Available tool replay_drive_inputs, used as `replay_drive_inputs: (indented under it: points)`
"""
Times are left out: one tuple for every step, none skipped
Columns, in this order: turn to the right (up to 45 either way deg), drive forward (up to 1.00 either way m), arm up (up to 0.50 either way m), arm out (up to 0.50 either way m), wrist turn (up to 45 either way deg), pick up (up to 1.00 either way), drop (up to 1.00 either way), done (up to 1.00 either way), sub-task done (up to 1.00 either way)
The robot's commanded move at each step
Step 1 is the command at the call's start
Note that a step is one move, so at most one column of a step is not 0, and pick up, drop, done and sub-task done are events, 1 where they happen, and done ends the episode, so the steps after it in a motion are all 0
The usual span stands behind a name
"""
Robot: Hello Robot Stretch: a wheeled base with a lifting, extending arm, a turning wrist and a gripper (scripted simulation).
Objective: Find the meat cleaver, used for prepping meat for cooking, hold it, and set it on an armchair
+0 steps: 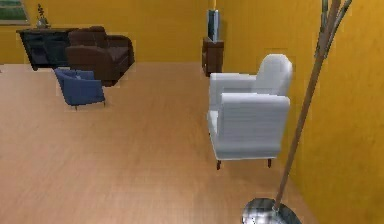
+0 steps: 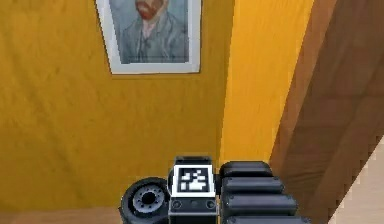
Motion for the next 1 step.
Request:
replay_drive_inputs:
  points:
    - [-3.0,0.0,0.0,0.0,0.0,0.0,0.0,0.0,0.0]
